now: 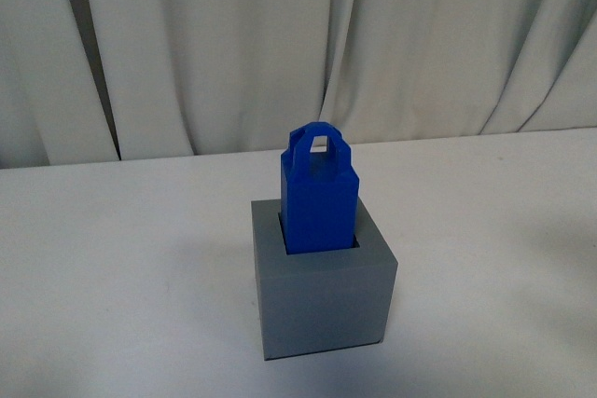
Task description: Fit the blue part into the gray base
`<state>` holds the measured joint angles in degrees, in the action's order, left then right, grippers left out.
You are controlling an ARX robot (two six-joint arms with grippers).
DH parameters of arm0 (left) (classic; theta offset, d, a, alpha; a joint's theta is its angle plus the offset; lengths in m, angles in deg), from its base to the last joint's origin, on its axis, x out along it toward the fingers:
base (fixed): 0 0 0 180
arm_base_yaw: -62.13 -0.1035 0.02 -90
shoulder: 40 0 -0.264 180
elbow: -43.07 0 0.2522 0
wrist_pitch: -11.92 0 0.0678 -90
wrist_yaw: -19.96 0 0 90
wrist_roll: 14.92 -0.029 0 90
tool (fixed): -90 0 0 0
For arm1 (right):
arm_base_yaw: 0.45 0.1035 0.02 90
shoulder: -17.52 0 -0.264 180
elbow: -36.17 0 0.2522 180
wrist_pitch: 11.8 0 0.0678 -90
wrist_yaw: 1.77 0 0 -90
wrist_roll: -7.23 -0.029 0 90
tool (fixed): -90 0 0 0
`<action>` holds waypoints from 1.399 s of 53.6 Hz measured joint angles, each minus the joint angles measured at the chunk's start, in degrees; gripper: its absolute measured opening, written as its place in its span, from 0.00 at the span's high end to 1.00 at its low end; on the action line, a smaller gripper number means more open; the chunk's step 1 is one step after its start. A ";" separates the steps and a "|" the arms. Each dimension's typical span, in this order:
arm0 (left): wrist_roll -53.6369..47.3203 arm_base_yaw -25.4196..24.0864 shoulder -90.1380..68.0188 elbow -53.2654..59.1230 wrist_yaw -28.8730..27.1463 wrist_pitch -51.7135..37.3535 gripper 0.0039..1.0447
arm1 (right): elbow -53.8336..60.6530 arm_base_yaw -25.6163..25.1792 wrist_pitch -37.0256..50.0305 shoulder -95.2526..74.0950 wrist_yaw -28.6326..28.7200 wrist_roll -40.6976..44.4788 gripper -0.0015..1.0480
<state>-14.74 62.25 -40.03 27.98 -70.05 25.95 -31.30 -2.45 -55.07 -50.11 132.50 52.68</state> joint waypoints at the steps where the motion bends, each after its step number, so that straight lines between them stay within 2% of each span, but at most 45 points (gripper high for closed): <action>1: 0.00 0.00 0.00 0.00 0.00 0.00 0.06 | 1.95 -0.94 1.88 1.25 0.48 -0.87 0.07; 6: 0.00 0.00 0.00 0.00 0.00 0.00 0.06 | 13.20 -5.75 14.51 8.13 -0.57 -9.57 0.07; 10: 0.00 0.00 0.00 0.00 0.00 0.00 0.06 | 18.88 -7.34 21.24 10.99 -2.93 -15.08 0.07; 22: 0.00 0.00 0.00 0.00 0.00 0.00 0.06 | 20.65 -7.82 22.97 11.67 -3.32 -20.02 0.07; 23: 0.00 0.00 0.00 0.00 0.00 0.00 0.06 | 21.11 -7.54 24.15 11.96 -4.87 -20.65 0.08; 26: 0.00 0.00 0.00 0.00 0.00 0.00 0.06 | 27.52 -4.46 40.00 14.32 -20.59 -28.04 0.18; 29: 0.00 0.00 0.00 0.00 0.02 0.00 0.06 | 32.57 -2.97 50.77 15.91 -30.16 -33.81 0.26; 33: 0.00 0.00 0.00 0.00 0.00 0.00 0.06 | 36.68 -1.81 59.12 17.79 -38.66 -38.42 0.37; 35: 0.00 0.00 0.00 0.00 0.00 0.00 0.06 | 38.47 -0.17 61.79 19.47 -43.71 -41.22 0.45; 44: 0.00 0.00 0.00 0.00 -0.02 0.00 0.06 | 44.35 1.88 61.88 25.42 -44.19 -44.28 0.82; 49: 0.00 0.00 0.00 0.00 0.02 0.00 0.06 | 46.12 1.88 60.98 28.22 -44.22 -44.46 0.99; 75: 0.00 0.00 0.00 0.00 0.02 0.00 0.06 | 50.90 1.90 53.83 40.19 -44.22 -44.76 0.98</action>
<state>-14.74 62.25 -40.03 27.98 -70.03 25.95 19.60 -0.54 -1.24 -9.92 88.29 7.91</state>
